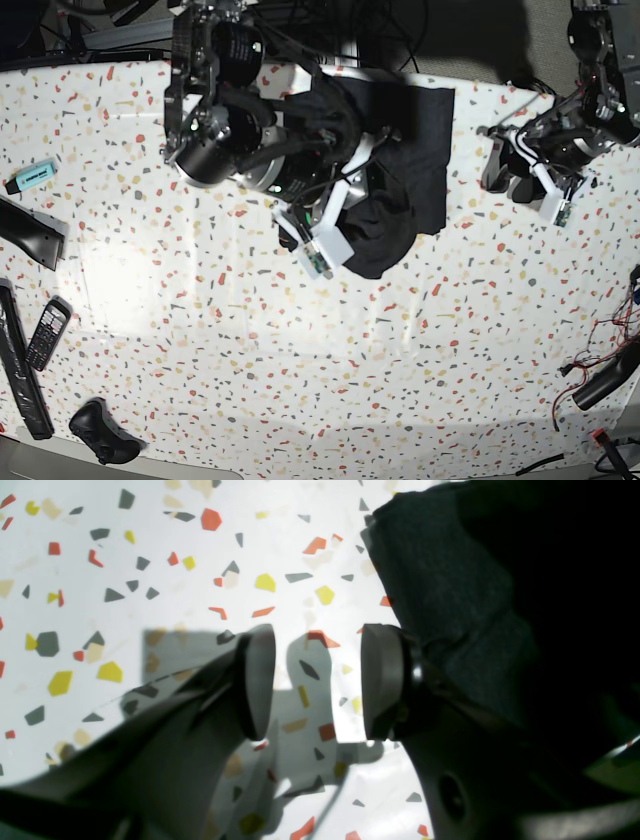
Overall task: Fold the T-shirt properly
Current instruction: 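Grasp the strip end with the right gripper and fold it over onto the shirt, then open the right gripper and withdraw it from the folded shirt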
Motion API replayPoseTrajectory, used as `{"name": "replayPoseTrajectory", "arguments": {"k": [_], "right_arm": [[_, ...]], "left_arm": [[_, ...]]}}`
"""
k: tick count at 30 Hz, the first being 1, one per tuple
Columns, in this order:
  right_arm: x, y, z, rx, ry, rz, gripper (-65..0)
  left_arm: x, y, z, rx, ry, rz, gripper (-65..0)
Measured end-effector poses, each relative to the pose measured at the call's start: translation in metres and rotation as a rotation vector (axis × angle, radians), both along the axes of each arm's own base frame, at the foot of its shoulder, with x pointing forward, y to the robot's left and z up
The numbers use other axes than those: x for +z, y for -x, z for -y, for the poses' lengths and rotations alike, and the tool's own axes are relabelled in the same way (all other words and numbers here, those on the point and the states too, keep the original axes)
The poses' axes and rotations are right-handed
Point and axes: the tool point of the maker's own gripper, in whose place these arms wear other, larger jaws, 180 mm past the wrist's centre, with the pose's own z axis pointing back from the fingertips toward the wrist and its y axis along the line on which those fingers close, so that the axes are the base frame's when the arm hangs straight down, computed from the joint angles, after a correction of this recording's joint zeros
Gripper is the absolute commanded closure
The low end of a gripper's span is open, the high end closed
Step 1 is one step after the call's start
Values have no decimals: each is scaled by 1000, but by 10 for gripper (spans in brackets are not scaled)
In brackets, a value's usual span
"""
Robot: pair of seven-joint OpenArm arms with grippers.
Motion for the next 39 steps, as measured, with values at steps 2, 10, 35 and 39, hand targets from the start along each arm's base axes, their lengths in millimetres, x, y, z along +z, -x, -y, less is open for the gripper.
{"name": "replayPoseTrajectory", "arguments": {"k": [2,10,35,39], "right_arm": [[0,0,0,-1,-2,2,-37],[18,2,-9,21,-116,12,-251],[-29,-29,98,-151,296,56,-250],[-30,-41,159,-280,375,54,-250]], "left_arm": [[0,0,0,0,0,0,-267],[0,0,0,0,0,0,-267],[11,11,28,-40,214,-68,-267],[14,20,48,-71,318,-116,-267]]}}
